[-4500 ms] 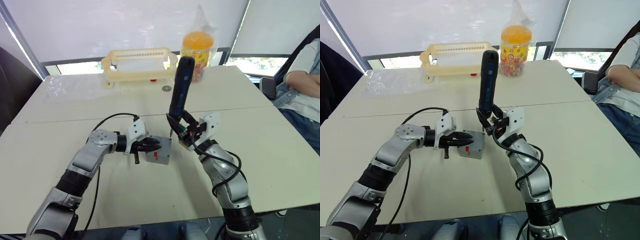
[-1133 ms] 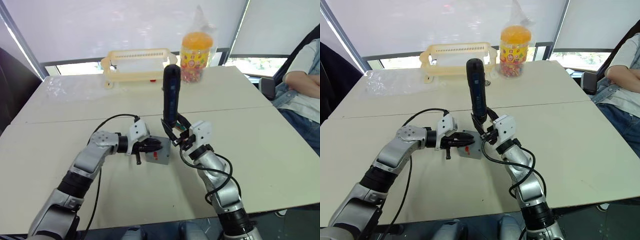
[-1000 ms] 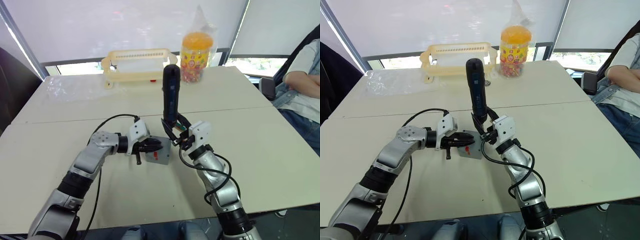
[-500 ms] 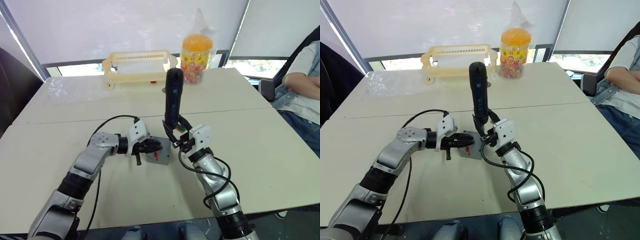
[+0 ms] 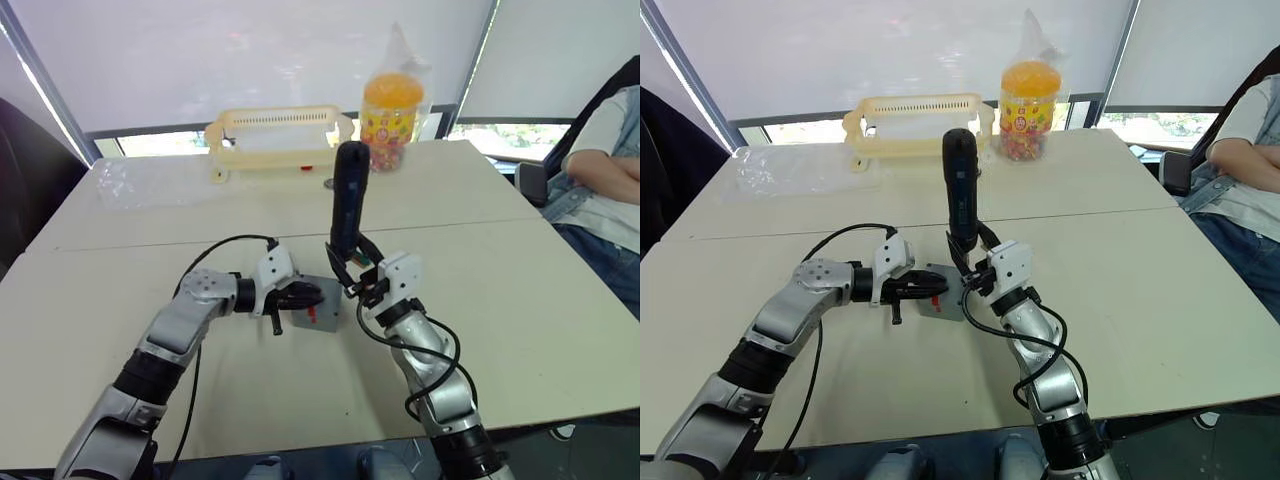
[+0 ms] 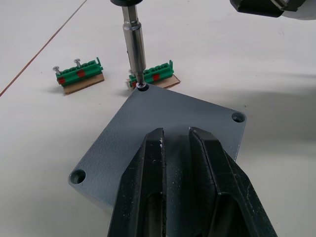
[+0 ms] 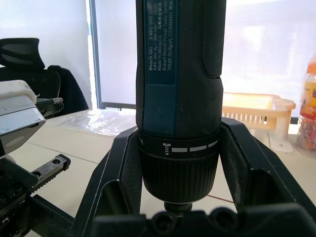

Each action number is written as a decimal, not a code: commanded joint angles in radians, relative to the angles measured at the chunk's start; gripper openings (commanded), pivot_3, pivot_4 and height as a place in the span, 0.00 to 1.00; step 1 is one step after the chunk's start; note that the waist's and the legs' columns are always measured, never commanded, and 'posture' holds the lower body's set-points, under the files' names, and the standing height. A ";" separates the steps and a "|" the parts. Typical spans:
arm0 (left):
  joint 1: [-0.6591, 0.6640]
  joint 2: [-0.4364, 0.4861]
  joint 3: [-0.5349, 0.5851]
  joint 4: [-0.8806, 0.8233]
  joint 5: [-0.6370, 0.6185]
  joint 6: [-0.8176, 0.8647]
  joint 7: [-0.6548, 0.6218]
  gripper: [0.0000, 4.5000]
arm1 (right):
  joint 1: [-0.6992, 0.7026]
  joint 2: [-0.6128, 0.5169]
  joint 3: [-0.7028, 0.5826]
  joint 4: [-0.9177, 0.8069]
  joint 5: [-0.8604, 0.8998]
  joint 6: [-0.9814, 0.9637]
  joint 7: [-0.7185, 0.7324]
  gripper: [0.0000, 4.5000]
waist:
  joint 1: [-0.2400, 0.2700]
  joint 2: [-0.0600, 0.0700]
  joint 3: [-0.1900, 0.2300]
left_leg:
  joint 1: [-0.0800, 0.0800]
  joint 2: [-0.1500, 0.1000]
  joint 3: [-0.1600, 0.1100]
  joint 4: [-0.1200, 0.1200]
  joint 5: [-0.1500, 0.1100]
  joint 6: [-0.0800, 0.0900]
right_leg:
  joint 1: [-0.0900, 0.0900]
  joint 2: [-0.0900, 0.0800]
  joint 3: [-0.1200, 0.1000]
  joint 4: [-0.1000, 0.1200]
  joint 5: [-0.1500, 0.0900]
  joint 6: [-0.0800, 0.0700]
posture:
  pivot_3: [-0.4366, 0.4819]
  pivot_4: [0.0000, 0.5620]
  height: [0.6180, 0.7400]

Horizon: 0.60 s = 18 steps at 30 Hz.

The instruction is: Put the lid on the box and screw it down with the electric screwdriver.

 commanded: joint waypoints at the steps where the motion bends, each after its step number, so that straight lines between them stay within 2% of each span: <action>1: 0.018 0.009 -0.020 -0.002 0.024 0.018 -0.002 0.17 | 0.035 -0.002 0.016 0.053 -0.010 0.049 0.005 0.40 | 0.000 0.000 0.000 | 0.000 0.000 0.000 0.000 0.000 0.000 | 0.000 0.000 0.000 0.000 0.000 0.000 | 0.48 0.27 1.00; 9: 0.017 0.009 -0.018 -0.003 0.024 0.019 0.000 0.17 | 0.041 -0.015 0.016 0.078 -0.035 0.049 -0.006 0.40 | 0.000 -0.001 -0.001 | 0.004 0.000 0.000 -0.001 0.000 0.001 | 0.004 0.000 0.000 -0.001 -0.001 -0.001 | 0.48 0.27 1.00; 13: 0.017 0.008 -0.017 -0.005 0.024 0.021 0.001 0.17 | 0.018 -0.035 -0.003 0.103 -0.061 0.029 -0.020 0.40 | 0.000 -0.001 -0.001 | 0.013 0.001 0.000 -0.006 -0.001 0.001 | 0.013 0.000 0.000 -0.006 -0.004 -0.003 | 0.48 0.27 1.00; 18: 0.016 0.006 -0.018 -0.004 0.026 0.020 0.001 0.17 | 0.021 -0.050 0.001 0.112 -0.066 0.027 -0.018 0.40 | 0.003 -0.002 -0.002 | 0.014 0.003 -0.001 -0.007 -0.001 0.001 | 0.016 0.000 -0.001 -0.009 -0.005 -0.003 | 0.48 0.27 1.00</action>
